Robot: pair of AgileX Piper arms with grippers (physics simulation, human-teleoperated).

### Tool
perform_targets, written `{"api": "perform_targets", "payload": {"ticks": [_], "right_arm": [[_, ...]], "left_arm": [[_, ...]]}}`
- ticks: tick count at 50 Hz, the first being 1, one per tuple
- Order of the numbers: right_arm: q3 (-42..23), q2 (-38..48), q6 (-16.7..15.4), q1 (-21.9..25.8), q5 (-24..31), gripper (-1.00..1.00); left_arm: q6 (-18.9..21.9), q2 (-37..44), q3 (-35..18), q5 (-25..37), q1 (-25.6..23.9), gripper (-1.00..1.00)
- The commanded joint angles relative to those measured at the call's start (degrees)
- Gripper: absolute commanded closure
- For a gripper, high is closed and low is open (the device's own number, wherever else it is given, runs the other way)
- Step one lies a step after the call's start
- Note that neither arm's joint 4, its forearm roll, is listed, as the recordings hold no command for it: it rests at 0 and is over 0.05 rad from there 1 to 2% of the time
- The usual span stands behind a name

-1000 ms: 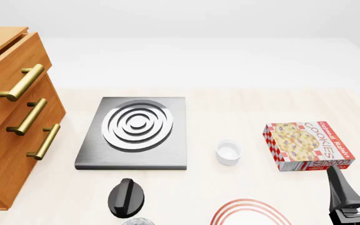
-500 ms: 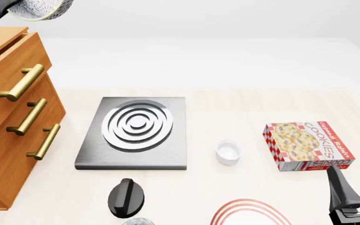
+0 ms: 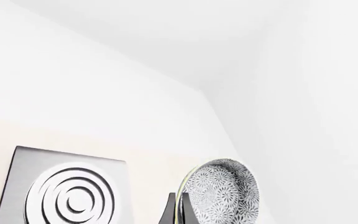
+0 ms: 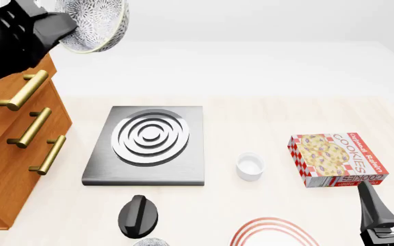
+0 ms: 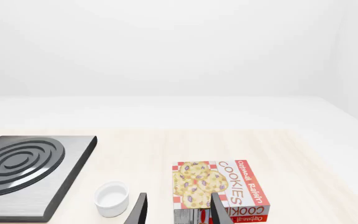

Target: Pick the akita bowl on the wooden cabinet and place it on the plate.

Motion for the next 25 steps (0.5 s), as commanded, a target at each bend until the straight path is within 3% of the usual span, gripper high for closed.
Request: {"api": "perform_targets", "payload": {"ticks": [1, 25], "right_arm": [[0.0, -0.01, -0.01, 0.0, 0.0, -1.0], [0.0, -0.01, 0.01, 0.0, 0.0, -1.0]], "left_arm": [[-0.2, 0.6, 1.08, -0.54, -3.76, 1.0], [3.95, 4.95, -0.28, 2.46, -9.82, 1.0]]}}
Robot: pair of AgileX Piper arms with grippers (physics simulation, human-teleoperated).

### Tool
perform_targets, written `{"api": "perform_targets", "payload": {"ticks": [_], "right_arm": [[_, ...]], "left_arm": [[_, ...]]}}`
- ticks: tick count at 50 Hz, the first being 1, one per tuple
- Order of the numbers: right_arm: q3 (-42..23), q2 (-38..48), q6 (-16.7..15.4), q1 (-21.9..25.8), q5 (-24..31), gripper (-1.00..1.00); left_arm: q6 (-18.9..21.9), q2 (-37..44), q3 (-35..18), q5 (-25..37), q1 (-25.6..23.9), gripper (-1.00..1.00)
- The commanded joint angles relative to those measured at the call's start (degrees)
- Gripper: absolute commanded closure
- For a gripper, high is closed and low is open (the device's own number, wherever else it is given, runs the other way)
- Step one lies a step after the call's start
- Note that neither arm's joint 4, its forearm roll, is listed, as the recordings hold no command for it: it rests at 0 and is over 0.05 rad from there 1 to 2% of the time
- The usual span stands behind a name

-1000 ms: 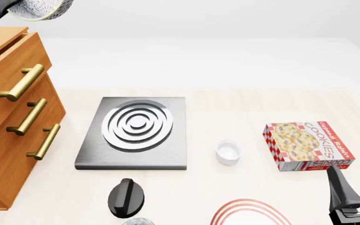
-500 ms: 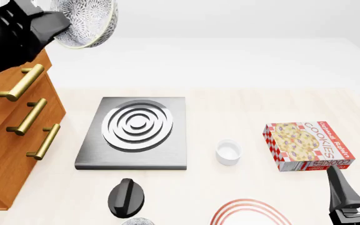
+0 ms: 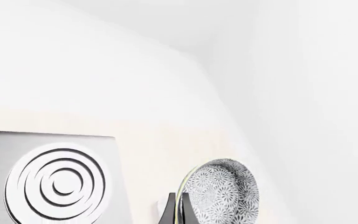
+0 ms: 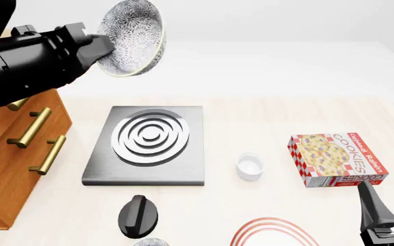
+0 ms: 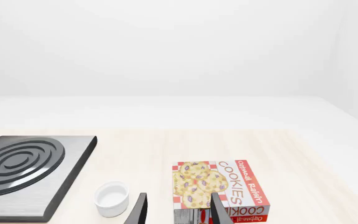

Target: Pick the akita bowl on the wooden cabinet and place it on the plate.

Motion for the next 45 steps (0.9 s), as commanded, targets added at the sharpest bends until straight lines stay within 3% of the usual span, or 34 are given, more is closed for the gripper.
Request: {"api": "perform_targets", "payload": {"ticks": [1, 21, 45], "right_arm": [[0.0, 0.01, 0.01, 0.01, 0.0, -1.0], [0.0, -0.01, -0.01, -0.01, 0.0, -1.0], [0.0, 0.01, 0.0, 0.0, 0.0, -1.0]], "left_arm": [[2.11, 1.83, -0.85, 1.13, -2.45, 1.0], [3.42, 4.63, -3.2, 5.0, -8.61, 1.0], [0.92, 6.69, -2.89, 6.7, -14.78, 1.0]]}}
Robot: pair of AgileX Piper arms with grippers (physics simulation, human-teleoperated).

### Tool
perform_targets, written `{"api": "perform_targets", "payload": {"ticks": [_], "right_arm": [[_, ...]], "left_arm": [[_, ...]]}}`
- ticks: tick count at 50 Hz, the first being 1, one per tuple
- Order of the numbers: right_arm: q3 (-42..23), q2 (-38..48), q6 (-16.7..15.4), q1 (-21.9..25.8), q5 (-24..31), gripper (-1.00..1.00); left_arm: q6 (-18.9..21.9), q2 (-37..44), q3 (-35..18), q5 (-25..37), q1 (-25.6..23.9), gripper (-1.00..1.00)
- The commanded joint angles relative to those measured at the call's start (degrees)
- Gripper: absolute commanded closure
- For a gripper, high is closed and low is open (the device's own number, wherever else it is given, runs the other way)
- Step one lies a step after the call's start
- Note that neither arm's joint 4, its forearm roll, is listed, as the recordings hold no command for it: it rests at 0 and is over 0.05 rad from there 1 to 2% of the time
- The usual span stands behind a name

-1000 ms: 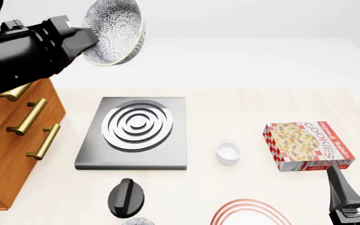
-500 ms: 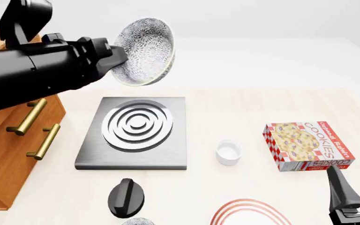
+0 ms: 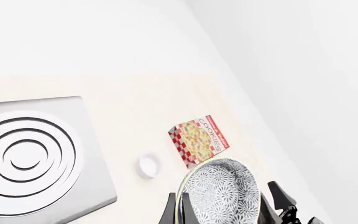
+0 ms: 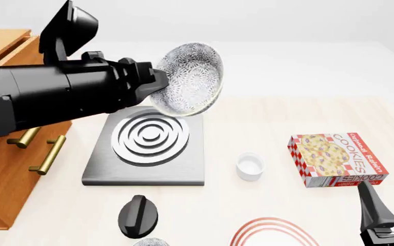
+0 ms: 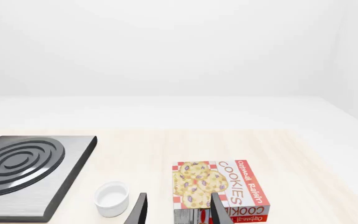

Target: Pick the akita bowl on the wooden cabinet and place it on the plate.

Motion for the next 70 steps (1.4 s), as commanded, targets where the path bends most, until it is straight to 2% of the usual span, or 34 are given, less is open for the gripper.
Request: {"api": "perform_targets", "payload": {"ticks": [1, 45, 70], "right_arm": [[0.0, 0.0, 0.0, -0.01, 0.0, -1.0], [0.0, -0.02, 0.0, -0.01, 0.0, -1.0], [0.0, 0.0, 0.0, -0.01, 0.0, -1.0]], "left_arm": [[-1.07, 0.56, 0.34, 0.32, -2.41, 1.0], [-4.93, 4.91, 6.37, -3.21, -11.6, 1.0], [-6.27, 9.05, 9.05, -6.88, -12.34, 1.0]]}}
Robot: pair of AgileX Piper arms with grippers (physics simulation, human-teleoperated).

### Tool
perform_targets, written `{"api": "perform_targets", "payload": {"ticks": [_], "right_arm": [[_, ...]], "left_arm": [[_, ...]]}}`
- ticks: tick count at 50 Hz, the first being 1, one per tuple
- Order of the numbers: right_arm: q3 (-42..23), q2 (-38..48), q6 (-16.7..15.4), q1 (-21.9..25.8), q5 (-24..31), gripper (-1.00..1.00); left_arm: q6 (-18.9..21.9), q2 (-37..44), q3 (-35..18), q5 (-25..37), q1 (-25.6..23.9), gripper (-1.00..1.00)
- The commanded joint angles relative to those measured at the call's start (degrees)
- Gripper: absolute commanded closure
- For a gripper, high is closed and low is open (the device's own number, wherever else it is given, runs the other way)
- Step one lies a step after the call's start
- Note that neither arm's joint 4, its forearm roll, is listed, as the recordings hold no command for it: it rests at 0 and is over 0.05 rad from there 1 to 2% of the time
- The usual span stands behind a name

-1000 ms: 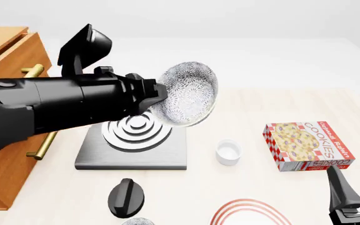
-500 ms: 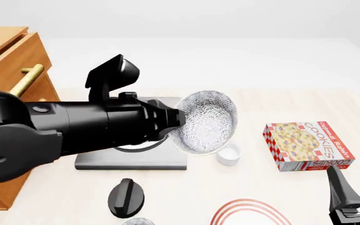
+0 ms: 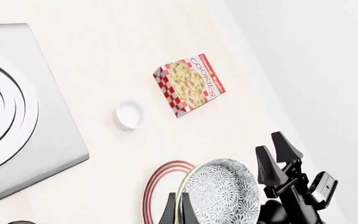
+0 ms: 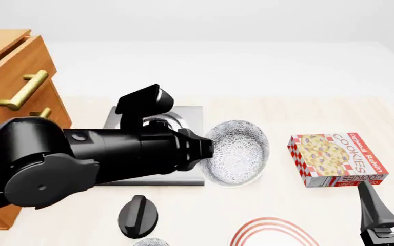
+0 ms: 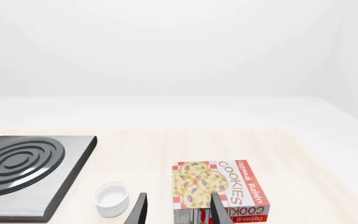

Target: Pick the akita bowl on the wooden cabinet and place it on the plate.

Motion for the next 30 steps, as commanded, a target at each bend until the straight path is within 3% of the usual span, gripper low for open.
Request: {"api": "perform_targets", "payload": {"ticks": [1, 30], "right_arm": [[0.0, -0.01, 0.01, -0.01, 0.0, -1.0], [0.0, 0.0, 0.01, 0.0, 0.0, -1.0]], "left_arm": [[-0.63, 1.57, 1.07, -1.86, -0.87, 1.0], [-2.71, 5.1, 2.53, -4.49, -4.38, 1.0]]}}
